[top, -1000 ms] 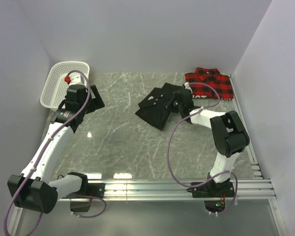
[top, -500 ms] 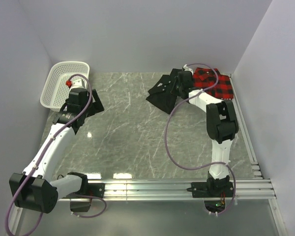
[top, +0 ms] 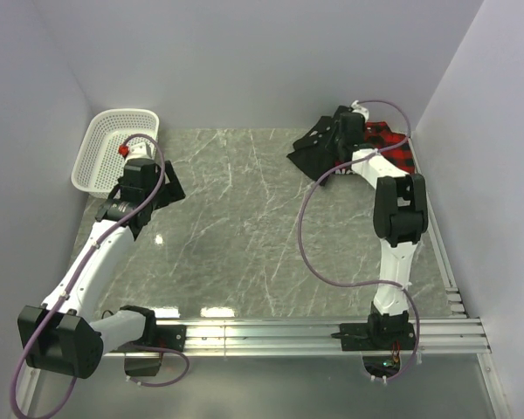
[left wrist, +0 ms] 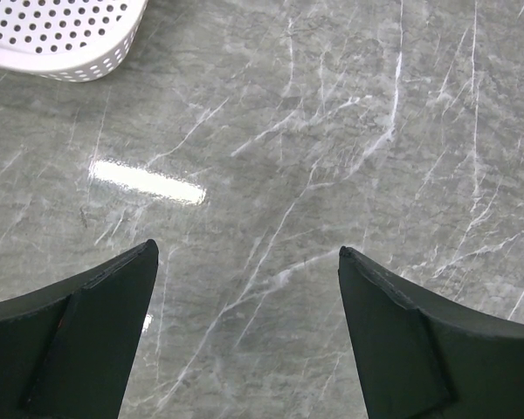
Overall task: Fold and stack the long sleeve shirts
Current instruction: Neatly place the folded shirt to the corner
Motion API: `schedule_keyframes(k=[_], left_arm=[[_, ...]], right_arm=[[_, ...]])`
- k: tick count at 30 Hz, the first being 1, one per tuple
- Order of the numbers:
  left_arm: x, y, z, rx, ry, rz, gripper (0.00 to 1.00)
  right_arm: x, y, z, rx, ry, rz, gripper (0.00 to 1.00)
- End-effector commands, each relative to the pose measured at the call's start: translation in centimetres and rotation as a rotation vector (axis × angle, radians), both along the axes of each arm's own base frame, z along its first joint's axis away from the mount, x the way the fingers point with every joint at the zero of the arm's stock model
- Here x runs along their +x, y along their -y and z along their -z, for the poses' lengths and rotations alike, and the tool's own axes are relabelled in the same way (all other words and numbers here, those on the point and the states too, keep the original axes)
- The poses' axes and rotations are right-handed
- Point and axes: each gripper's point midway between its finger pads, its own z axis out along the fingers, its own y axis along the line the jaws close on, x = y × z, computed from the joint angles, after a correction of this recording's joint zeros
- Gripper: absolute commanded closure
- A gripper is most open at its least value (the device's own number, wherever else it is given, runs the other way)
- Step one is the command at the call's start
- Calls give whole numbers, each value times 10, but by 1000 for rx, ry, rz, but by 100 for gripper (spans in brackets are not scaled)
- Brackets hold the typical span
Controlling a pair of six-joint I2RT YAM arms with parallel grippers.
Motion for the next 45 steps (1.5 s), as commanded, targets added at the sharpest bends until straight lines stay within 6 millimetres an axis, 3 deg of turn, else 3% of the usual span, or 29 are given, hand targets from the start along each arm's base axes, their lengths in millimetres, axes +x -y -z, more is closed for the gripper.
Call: schedule_keyframes(k=[1,3,5,6,7,8,12,13,15,16,17,22,26,30,31,32,41,43,45], left_arm=[[5,0,-7,3,37,8,10],[5,-1,-7,3,39,6,10],[5,-1,-9,2,48,5,11],[5,-1,-8,4,48,6,11],[4,-1,-7,5,45,5,11],[5,-1,-7,5,45,3,11],[4,-2,-7,8,47,-1,11],[5,-2,-7,9,47,-2,11],[5,-3,-6,10,44,-1,11],[5,-2,-6,9,42,0,11],[5,-2,-6,8,42,-1,12],[5,-2,-4,5,38,2,12],[5,-2,-4,6,36,2,12],[5,-2,-2,7,33,1,12],[5,-2,-3,6,35,2,12],[5,-1,-2,5,33,4,12],[5,-3,-1,8,27,-3,12],[5,-2,-1,8,28,-1,12],[5,-2,-1,7,27,2,12]], right_arm=[[32,41,-77,35,266,136,100],[35,65,-105,90,375,196,100],[31,108,-104,192,413,301,100],[33,117,-109,284,450,317,100],[30,139,-102,313,452,352,100],[30,149,-98,336,458,369,100],[23,168,-76,456,445,436,100],[16,168,-61,471,423,451,100],[10,169,-60,540,438,477,100],[3,170,-45,564,417,497,100],[1,168,-42,586,417,495,100],[9,143,-25,699,342,438,98],[11,130,-21,786,314,398,85],[12,123,-29,814,308,366,84],[13,122,-32,825,305,356,88],[13,120,-36,837,308,347,100],[22,98,-87,986,394,275,100],[24,90,-93,999,404,254,100],[24,85,-87,994,389,261,100]])
